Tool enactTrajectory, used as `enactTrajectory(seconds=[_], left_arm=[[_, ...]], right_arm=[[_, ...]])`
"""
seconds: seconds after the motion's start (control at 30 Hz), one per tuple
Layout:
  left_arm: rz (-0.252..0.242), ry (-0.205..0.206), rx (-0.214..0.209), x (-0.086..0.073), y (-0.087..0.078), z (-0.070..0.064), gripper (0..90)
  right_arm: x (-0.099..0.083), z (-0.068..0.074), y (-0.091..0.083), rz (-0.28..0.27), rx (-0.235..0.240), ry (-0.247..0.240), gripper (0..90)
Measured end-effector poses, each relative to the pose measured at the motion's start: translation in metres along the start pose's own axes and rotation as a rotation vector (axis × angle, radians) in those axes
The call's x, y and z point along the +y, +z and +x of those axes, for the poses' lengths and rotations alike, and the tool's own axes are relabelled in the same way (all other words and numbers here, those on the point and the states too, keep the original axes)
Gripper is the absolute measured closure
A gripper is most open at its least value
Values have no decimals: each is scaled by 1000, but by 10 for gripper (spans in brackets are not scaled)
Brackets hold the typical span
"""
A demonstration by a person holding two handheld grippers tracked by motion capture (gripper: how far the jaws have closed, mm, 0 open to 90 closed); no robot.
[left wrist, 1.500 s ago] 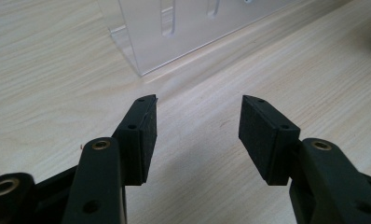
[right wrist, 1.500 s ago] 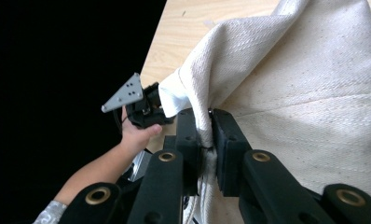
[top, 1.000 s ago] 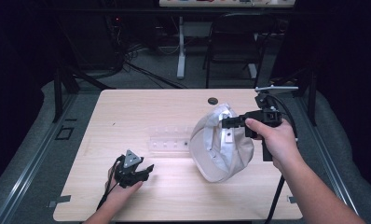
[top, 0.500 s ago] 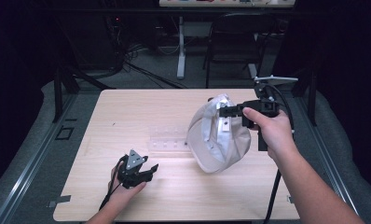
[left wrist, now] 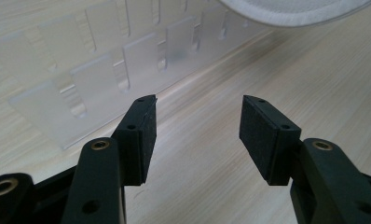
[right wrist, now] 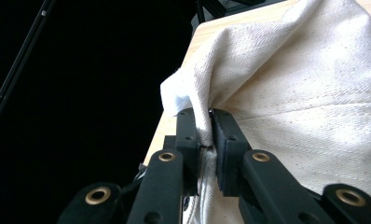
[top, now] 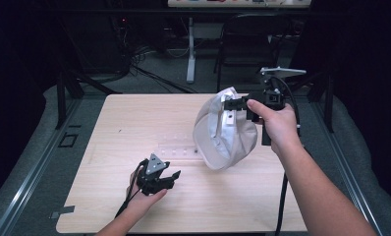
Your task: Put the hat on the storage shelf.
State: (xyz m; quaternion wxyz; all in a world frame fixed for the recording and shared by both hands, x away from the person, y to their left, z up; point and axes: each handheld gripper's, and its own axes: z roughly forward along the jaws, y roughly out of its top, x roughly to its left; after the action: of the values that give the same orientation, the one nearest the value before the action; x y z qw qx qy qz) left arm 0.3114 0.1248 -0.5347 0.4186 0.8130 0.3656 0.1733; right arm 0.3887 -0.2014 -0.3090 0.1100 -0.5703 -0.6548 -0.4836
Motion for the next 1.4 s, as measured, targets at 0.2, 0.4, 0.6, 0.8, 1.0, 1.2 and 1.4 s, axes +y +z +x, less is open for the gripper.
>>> enactTrajectory(seconds=[0.2,0.4,0.6,0.8,1.0,1.2,1.4], left_arm=[[-5,13,-19,13,4,-6,451],[-23,32,-32,29,11,-19,416],[-29,77,-35,45,21,-39,354],[-35,123,-27,62,35,-64,320],[-15,131,-36,70,49,-79,292],[8,150,45,76,58,-88,308],[32,134,122,77,54,-76,578]], right_arm=[[6,2,8,-4,-4,7,822],[10,2,14,-12,-8,11,822],[14,2,20,-27,-13,23,822],[17,0,23,-37,-13,35,822],[18,1,24,-48,-9,37,822],[19,6,22,-52,1,35,822],[17,8,22,-46,8,25,822]])
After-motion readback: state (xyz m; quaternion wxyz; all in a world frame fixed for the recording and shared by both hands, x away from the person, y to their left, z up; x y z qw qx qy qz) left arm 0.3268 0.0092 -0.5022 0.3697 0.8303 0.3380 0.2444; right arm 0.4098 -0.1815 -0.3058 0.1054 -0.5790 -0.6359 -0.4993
